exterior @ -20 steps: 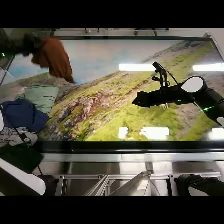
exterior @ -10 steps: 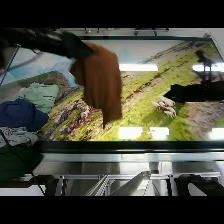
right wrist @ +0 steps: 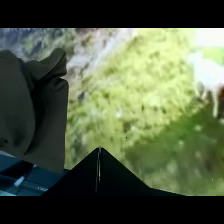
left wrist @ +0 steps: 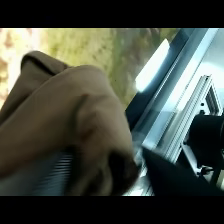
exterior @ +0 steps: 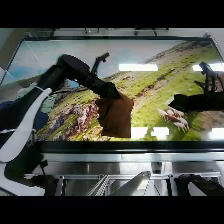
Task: Fold the shirts.
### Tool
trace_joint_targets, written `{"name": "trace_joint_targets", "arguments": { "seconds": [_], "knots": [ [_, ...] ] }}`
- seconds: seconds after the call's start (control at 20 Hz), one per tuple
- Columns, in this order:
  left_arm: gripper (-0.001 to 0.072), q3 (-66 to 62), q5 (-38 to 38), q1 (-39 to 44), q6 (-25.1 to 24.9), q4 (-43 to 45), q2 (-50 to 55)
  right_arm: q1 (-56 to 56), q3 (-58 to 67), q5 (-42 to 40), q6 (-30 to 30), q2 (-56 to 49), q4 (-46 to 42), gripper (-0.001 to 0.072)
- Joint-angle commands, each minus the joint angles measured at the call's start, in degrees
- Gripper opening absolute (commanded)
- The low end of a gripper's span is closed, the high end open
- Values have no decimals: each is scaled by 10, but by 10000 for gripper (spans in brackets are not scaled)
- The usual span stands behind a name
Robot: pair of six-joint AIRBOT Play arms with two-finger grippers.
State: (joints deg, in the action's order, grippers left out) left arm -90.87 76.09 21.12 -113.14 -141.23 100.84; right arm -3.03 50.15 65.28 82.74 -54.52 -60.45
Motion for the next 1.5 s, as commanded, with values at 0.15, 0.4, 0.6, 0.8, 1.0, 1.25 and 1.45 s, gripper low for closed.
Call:
{"name": "trace_joint_targets", "arguments": {
  "seconds": [0.15, 0.4, 0.6, 0.8, 1.0, 1.25, 1.45],
  "knots": [
    [720, -106, 173, -85, 70, 8, 52, 0, -24, -4, -5, -9, 1, 585],
    [719, 118, 147, -155, 92, 51, -69, 1, -24, -14, -117, -127, 152, 579],
    [719, 342, 10, -143, 90, 59, -154, 11, -24, -43, -230, -242, 329, 564],
    [708, 413, -88, -82, 21, -51, -147, 62, -22, -63, -306, -333, 452, 413],
    [700, 361, -114, -20, 21, -54, -74, 110, 9, -102, -309, -391, 473, 412],
    [24, 244, -69, 5, 20, -54, -24, 122, 70, -76, -341, -419, 542, 16],
    [25, 150, 56, -33, 19, -55, -99, 74, 80, 44, -383, -319, 549, 15]
  ]
}}
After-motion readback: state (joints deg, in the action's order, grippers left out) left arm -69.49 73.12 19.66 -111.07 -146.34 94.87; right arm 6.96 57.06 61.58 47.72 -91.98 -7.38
